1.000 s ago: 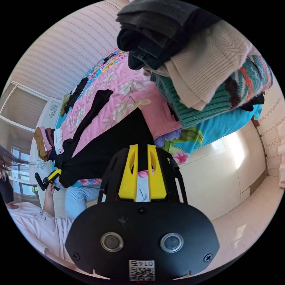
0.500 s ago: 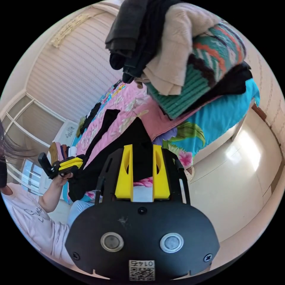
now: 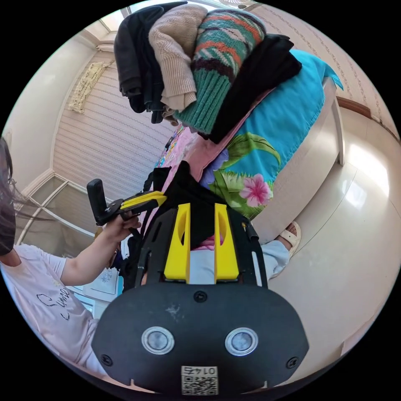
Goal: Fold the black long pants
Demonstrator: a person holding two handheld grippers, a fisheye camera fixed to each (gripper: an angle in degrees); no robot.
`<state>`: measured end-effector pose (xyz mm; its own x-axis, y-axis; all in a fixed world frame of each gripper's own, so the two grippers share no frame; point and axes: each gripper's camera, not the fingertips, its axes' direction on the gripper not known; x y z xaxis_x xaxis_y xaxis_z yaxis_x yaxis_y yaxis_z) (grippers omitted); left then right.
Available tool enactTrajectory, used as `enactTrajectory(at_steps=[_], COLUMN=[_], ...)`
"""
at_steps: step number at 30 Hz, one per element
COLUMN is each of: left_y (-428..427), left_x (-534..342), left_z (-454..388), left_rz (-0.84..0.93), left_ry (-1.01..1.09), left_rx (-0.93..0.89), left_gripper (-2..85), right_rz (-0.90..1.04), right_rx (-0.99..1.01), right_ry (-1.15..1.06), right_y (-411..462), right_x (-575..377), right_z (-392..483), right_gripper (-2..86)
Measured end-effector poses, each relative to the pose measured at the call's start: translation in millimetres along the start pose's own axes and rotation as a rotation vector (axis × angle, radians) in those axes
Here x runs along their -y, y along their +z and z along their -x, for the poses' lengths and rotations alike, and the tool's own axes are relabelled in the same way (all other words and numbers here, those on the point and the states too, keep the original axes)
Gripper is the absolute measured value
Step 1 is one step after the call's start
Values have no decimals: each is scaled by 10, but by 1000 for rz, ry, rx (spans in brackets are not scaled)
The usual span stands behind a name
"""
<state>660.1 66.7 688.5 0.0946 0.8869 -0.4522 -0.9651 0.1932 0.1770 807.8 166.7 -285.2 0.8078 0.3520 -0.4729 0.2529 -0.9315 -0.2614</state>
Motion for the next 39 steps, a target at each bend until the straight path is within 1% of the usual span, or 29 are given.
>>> enactTrajectory(at_steps=[4,7,12,14,17,20,22,23,25,30,37,39], left_y=[-76,21,269,407,524,648,652,646,595,560,955,1017], left_x=[60,103,145,165,194,257,293,306,366,508,649,661], left_z=[212,409,613,651,656,635,621,615,579,459,441,465], left_rz=[-21,-8,-5,0,6,12,-7,-14,-40,-85,-14,-8], left_ry=[-43,-99,-168,-177,-172,-128,-109,-101,-68,18,26,9], left_rx=[55,84,-3,-12,-24,-12,-16,-22,-41,-84,-92,-93], left_gripper=[-8,-8,-5,-5,-4,-6,-8,-8,-8,-9,-8,-7], right_rz=[-4,-1,20,25,16,-12,2,43,40,-41,4,2], right_rx=[2,18,50,53,65,28,15,39,48,101,80,108], right_ry=[-17,-9,-11,-21,-61,-127,-143,-145,-134,-92,-43,-7], right_y=[24,70,195,248,330,407,495,561,537,55,29,73], right_x=[-39,-82,-100,-77,2,86,134,165,160,3,-94,-101], right_z=[-46,-119,-198,-204,-179,-95,-88,-107,-127,-256,-427,-522], right_gripper=[87,87,88,88,86,78,55,37,19,6,4,5])
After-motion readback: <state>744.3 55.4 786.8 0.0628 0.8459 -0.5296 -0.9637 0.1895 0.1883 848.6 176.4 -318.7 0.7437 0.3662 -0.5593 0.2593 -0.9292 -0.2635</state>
